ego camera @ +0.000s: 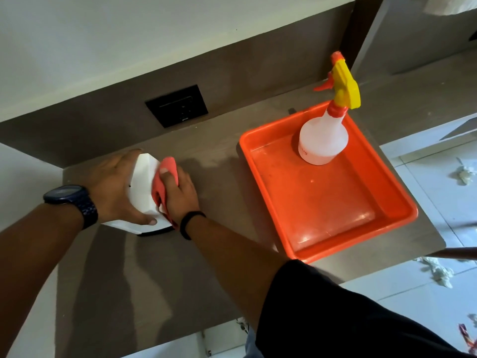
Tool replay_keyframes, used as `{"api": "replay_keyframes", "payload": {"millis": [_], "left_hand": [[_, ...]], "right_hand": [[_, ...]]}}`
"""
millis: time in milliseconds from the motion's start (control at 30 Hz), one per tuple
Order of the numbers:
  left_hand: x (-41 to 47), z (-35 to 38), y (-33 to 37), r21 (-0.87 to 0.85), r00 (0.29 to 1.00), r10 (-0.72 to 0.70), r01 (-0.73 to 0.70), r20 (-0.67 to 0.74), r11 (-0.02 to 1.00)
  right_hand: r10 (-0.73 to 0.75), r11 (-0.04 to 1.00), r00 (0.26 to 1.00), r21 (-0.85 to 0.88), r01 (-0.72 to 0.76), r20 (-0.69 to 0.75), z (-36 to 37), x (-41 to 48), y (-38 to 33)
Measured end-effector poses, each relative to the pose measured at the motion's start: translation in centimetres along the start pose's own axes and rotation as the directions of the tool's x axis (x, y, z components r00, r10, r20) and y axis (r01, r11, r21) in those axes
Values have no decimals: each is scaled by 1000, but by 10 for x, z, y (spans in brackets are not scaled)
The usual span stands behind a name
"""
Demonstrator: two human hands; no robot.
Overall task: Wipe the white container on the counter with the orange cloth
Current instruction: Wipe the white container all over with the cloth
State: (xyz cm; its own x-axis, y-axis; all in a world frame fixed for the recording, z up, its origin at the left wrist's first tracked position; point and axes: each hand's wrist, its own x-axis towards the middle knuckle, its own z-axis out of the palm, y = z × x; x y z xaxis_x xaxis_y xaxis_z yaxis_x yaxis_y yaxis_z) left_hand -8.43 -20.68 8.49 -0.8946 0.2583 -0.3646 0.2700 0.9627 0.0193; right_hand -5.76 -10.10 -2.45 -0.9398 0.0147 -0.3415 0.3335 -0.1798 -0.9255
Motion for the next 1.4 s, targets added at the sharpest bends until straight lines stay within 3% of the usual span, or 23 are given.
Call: {"api": "replay_keyframes", "payload": {"millis": [133,367,433,567,633,900,967,1100,1200,1400], "left_hand": [[-1,0,0,-16,1000,-1,1,-18,1000],[-1,3,-4,9,1000,-12,12,-13,1000],[-1,3,-4,24,1000,-16,16,-17,1000],[-1,1,-1,35,1000,-15,15,-7,999],[-2,0,1,29,1000,-16,16,-16,999],[-3,-3,1,9,1000,13,-13,14,1000],[-2,-4,0,-14,1000,5,-5,19,1000],[0,-2,-3,16,1000,4,-4,19,1000],[1,0,-5,34,1000,-4,4,4,999],[2,3,-12,-26,1000,15,-15,-4,1000]], "right_hand": [[-16,999,1000,48,17,-23,1,-14,7],[-241,970,970,-19,241,22,1,4,-20],[-214,977,977,-11,214,10,2,6,-17],[-10,1000,999,14,11,-46,4,-4,-6],[5,1000,999,29,-4,-53,3,-12,0],[-258,966,965,3,258,-38,5,-9,-27],[-215,977,976,-9,215,-23,5,-2,-29],[22,1000,999,15,-22,-28,3,-3,-19],[63,997,998,35,-62,-29,2,-12,-11],[-181,983,983,38,181,-15,6,-3,-26]]}}
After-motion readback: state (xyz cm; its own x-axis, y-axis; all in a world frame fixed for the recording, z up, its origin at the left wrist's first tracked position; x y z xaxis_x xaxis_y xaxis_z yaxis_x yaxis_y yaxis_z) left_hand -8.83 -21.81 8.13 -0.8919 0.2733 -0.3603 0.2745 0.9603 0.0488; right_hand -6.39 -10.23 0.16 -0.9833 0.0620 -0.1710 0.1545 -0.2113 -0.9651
